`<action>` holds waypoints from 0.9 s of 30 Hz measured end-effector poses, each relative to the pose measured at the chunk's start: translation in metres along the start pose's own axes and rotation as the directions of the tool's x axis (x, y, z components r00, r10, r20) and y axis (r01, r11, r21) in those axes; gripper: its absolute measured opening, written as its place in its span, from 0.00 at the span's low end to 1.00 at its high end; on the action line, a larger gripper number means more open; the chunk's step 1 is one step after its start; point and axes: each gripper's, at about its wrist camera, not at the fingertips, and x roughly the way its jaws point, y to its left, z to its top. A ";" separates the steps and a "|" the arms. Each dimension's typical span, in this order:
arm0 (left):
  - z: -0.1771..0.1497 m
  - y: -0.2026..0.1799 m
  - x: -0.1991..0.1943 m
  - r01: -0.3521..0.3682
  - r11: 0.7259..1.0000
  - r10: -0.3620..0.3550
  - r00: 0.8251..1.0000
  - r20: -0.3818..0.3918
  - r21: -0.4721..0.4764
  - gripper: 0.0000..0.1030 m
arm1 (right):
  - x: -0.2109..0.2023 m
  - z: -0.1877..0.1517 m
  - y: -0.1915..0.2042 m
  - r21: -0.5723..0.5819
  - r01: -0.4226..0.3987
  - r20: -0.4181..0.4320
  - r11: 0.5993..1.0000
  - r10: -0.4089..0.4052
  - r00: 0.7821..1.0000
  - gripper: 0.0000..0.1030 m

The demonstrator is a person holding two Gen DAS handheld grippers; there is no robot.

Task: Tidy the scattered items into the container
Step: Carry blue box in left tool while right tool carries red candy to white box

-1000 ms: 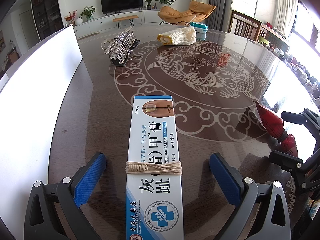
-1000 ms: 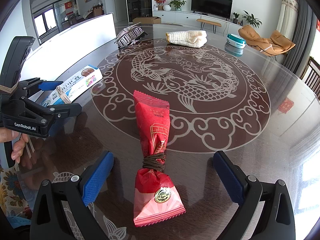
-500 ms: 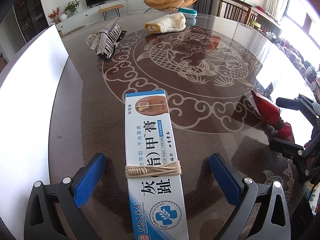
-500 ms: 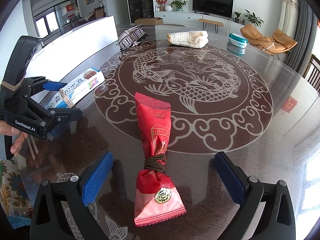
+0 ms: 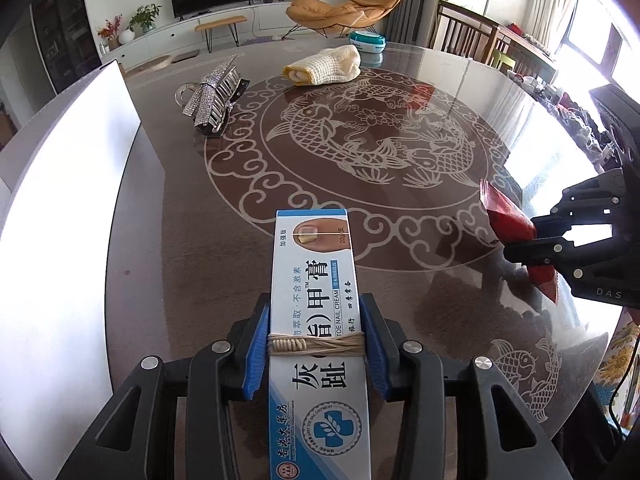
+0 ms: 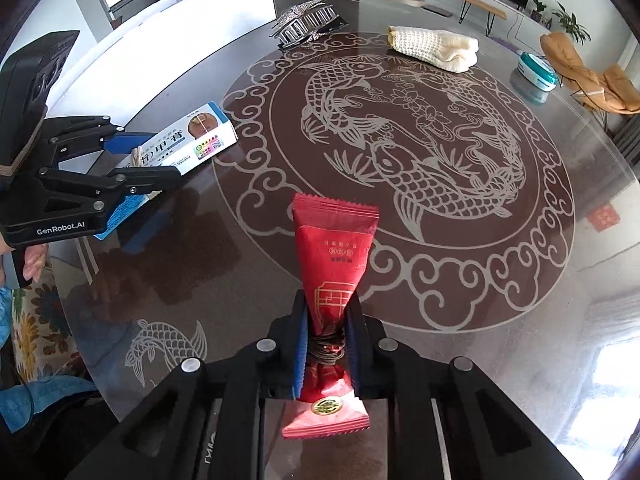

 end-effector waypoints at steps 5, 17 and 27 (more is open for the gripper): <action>-0.002 -0.001 -0.025 0.010 1.000 -0.009 0.998 0.065 -0.012 0.41 | -0.021 0.001 -0.001 0.030 0.003 0.042 1.000 -0.005 0.999 0.16; -0.008 0.041 -0.113 0.032 0.996 -0.014 0.976 0.217 -0.079 0.41 | -0.067 0.044 0.030 0.036 -0.056 0.172 0.998 0.049 0.984 0.16; -0.050 0.196 -0.193 -0.140 0.938 0.215 0.953 0.215 -0.318 0.41 | -0.105 0.139 0.166 -0.103 -0.319 0.333 0.942 0.335 0.881 0.16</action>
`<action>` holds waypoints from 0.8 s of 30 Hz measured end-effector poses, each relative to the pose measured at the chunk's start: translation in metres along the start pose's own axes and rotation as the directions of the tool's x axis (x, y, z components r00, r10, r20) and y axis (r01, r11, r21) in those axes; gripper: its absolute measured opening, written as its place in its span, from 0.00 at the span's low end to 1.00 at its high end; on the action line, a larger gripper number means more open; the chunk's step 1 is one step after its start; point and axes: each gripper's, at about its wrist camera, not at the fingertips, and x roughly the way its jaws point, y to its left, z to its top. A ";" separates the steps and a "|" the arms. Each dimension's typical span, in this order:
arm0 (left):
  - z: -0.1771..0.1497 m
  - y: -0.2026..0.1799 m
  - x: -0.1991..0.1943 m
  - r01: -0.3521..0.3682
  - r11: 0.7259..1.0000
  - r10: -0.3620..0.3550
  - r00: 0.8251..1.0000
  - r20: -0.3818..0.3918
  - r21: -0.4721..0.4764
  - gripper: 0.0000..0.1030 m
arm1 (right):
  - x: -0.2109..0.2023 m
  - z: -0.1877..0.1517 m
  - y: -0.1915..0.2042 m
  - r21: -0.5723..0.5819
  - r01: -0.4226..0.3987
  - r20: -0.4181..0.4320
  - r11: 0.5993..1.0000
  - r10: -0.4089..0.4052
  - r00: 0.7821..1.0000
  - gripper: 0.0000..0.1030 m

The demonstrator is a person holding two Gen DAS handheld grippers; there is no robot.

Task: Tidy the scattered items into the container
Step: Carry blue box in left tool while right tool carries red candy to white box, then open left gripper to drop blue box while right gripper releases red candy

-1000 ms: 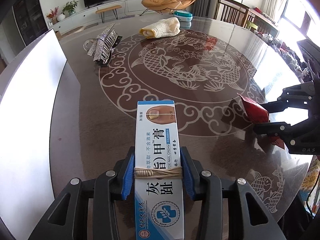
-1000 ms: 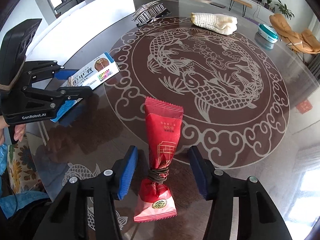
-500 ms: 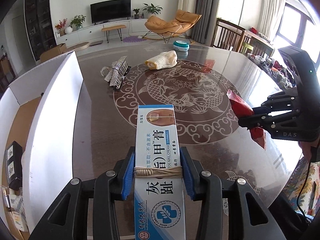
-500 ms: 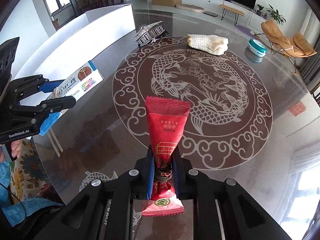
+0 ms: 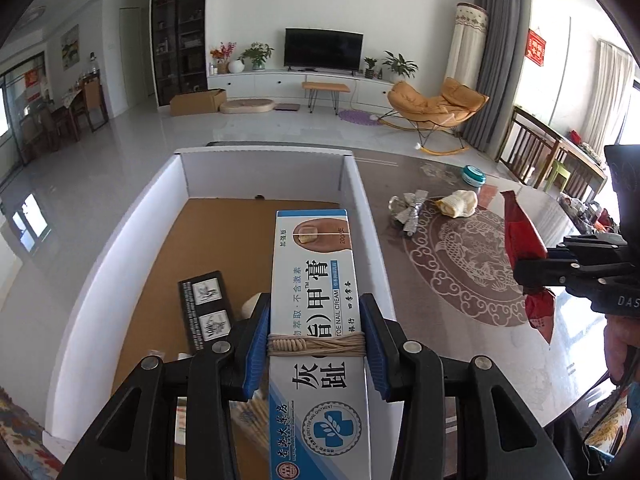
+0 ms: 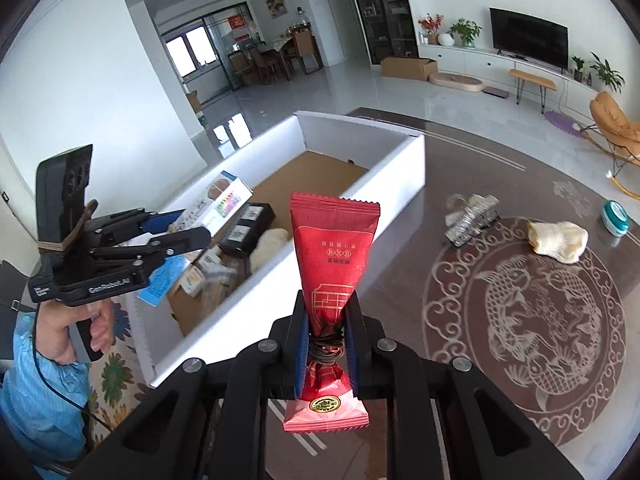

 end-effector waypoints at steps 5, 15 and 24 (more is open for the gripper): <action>-0.014 0.070 0.011 -0.119 0.990 0.113 0.991 -0.068 -0.082 0.41 | 0.059 0.029 0.080 -0.054 -0.152 -0.027 0.987 0.151 0.988 0.16; -0.056 0.122 0.056 -0.196 0.970 0.162 0.963 -0.217 -0.147 0.41 | 0.170 0.001 0.146 -0.182 -0.104 -0.195 0.978 0.068 0.978 0.17; -0.057 0.119 0.050 -0.284 0.950 0.253 0.944 -0.212 -0.129 0.92 | 0.161 -0.009 0.135 -0.223 -0.039 -0.143 0.974 0.006 0.990 0.93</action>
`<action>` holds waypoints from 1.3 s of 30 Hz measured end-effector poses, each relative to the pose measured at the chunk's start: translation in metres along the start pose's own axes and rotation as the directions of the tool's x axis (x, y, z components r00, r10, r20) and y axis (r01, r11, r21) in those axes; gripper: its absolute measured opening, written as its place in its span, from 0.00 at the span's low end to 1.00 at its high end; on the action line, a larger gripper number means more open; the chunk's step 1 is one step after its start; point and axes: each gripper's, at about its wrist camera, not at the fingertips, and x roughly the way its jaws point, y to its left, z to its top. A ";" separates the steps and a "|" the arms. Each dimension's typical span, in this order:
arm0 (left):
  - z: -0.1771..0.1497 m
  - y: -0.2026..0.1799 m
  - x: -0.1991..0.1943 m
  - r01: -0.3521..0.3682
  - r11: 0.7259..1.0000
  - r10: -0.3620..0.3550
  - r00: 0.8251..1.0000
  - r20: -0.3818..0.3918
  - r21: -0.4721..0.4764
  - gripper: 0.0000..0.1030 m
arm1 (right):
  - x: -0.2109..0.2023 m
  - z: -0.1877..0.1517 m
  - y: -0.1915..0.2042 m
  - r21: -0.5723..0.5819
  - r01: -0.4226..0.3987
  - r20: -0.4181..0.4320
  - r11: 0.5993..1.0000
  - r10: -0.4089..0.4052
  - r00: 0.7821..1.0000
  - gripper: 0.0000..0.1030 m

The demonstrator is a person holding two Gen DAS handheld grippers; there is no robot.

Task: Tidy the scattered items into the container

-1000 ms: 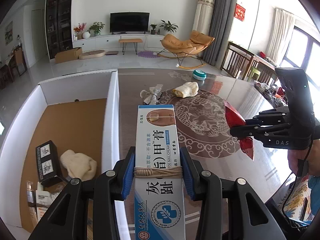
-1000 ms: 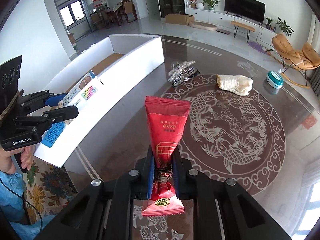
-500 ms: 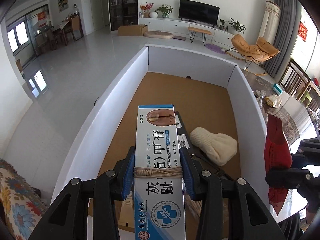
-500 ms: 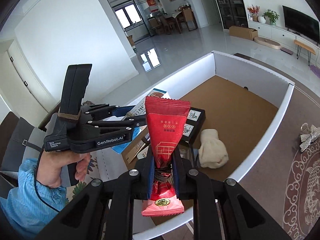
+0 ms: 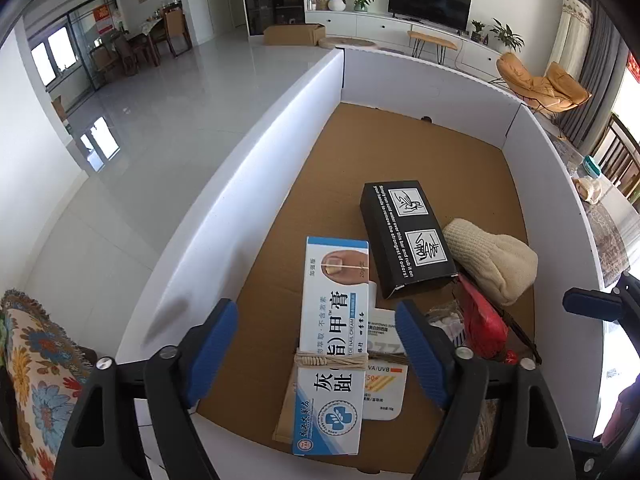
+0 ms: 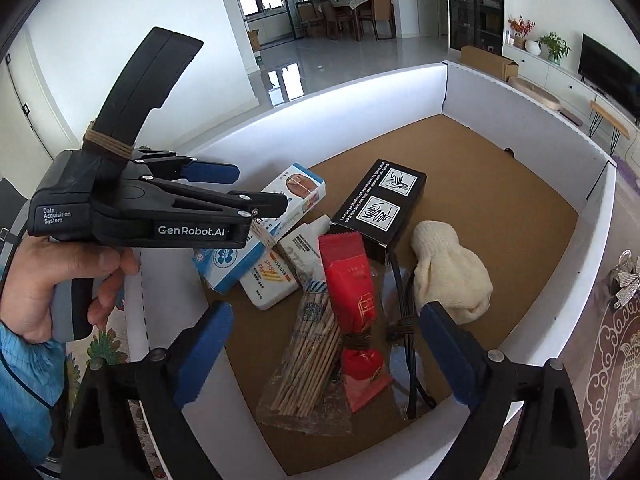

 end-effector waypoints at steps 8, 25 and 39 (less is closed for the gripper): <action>-0.005 -0.004 -0.048 -0.090 0.995 0.095 0.983 0.160 -0.036 0.96 | -0.079 -0.033 -0.032 0.012 0.175 0.197 0.984 -0.174 0.965 0.97; -0.017 -0.234 -0.143 0.221 0.946 -0.291 0.904 0.313 0.238 0.97 | -0.192 -0.290 -0.294 0.458 0.686 -0.223 0.565 -0.674 0.704 0.99; -0.070 -0.405 -0.015 0.316 0.892 -0.347 0.937 0.040 0.323 0.97 | -0.204 -0.322 -0.313 0.585 0.587 -0.191 0.560 -0.608 0.771 1.00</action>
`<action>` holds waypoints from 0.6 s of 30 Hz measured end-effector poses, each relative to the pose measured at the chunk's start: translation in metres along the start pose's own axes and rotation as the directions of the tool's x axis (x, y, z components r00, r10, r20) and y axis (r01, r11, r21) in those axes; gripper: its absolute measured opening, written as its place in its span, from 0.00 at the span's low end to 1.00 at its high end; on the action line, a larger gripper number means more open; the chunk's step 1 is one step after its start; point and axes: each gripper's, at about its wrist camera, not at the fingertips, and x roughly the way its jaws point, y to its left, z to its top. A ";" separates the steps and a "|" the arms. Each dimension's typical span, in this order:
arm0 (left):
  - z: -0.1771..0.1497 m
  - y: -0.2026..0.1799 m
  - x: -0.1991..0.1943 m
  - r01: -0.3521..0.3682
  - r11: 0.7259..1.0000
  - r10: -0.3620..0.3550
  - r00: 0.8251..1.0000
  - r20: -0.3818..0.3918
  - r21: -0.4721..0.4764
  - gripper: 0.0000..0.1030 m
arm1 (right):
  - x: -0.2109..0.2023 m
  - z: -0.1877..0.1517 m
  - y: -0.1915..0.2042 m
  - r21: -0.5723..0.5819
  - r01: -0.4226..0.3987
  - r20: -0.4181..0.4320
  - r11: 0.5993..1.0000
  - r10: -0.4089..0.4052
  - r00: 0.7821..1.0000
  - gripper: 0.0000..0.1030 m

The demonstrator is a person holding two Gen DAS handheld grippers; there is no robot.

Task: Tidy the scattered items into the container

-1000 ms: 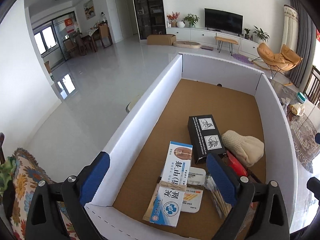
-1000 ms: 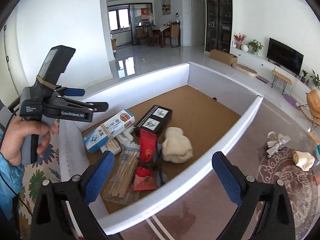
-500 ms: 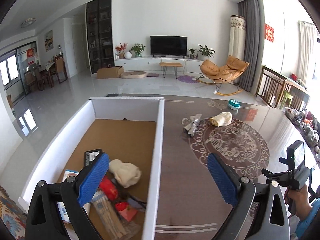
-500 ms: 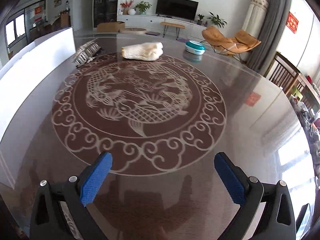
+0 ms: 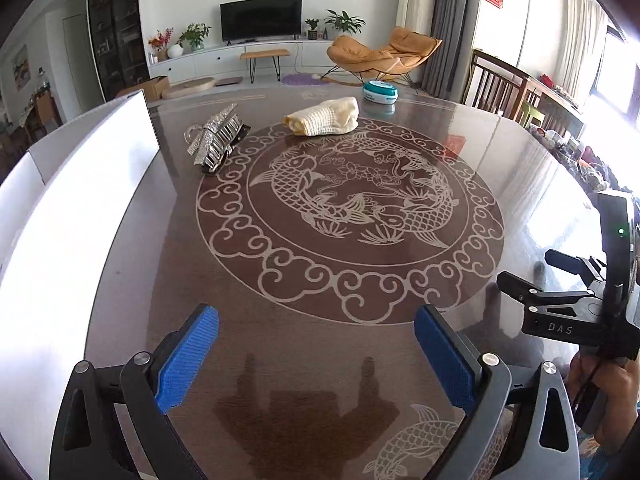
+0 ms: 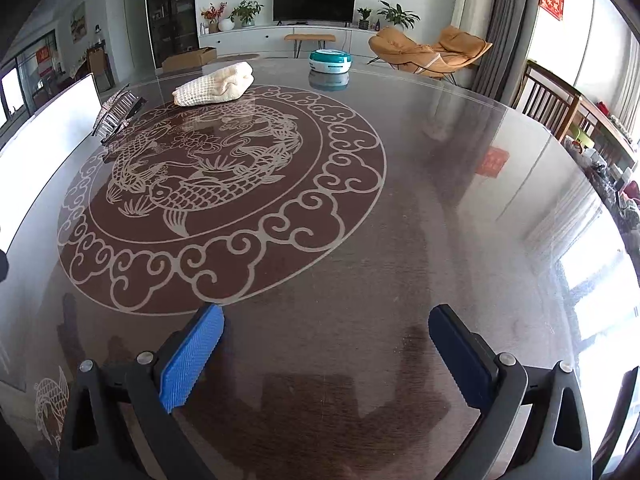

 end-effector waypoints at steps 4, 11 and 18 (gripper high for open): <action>-0.003 -0.003 0.026 -0.008 0.999 0.006 1.000 -0.030 -0.039 0.97 | 0.002 0.000 -0.003 0.024 0.002 -0.004 1.000 -0.002 1.000 1.00; -0.012 -0.011 0.040 -0.044 0.999 0.044 0.998 -0.045 -0.005 0.97 | 0.002 0.000 -0.003 0.023 0.002 -0.004 1.000 -0.002 1.000 1.00; -0.012 -0.015 0.040 -0.055 0.998 0.057 0.996 -0.062 0.023 1.00 | 0.002 0.000 -0.002 0.024 0.002 -0.004 1.000 -0.001 1.000 1.00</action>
